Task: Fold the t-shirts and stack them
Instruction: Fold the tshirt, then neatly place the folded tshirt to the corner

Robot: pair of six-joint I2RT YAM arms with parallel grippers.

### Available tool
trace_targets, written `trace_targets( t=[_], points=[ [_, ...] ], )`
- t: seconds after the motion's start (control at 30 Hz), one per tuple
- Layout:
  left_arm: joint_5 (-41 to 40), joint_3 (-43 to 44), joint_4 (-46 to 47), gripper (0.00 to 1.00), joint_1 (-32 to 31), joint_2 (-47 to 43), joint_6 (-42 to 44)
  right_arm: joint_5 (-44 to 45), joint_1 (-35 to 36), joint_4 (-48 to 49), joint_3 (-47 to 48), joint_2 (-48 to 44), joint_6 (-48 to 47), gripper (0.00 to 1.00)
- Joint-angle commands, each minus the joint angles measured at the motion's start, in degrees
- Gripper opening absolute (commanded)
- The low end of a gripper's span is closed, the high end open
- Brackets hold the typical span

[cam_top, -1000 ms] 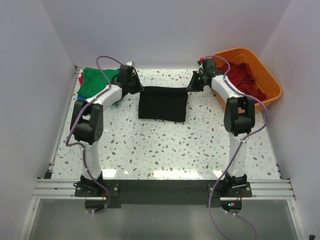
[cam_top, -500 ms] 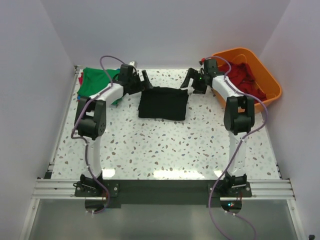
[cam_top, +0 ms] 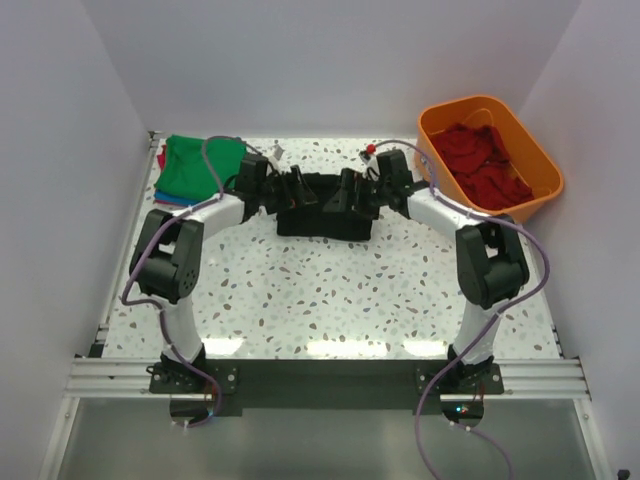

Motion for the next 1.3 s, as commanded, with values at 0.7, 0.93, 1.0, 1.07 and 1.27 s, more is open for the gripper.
trace_targets(
  t=[0.7,0.93,1.0,1.07,1.27],
  points=[
    [-7.4,-32.0,-0.5,1.00,-9.0,-25.7,-4.0,8.5,1.5,-3.2,-29.7,-21.5,-7.6,0.99],
    [-19.9,-29.3,-12.2,1.00,-8.4,-33.3,-3.9,17.7,1.5,-11.6,-32.1,-39.4,-7.4,0.99],
    [-21.8,-25.7,-14.6,1.00,-7.5,-29.8,-2.8,24.0,1.5,-16.1,-31.9,-44.4,-7.3,0.99],
    [-22.6,-23.9,-13.7,1.00,-6.9,-25.7,-2.0,28.3,1.5,-19.7,-31.7,-48.5,-6.5,0.99],
    [-23.4,-15.5,-11.5,0.95,-5.1,-14.0,-1.1,29.5,1.5,-21.1,-33.7,-55.0,-5.4,0.99]
  ],
)
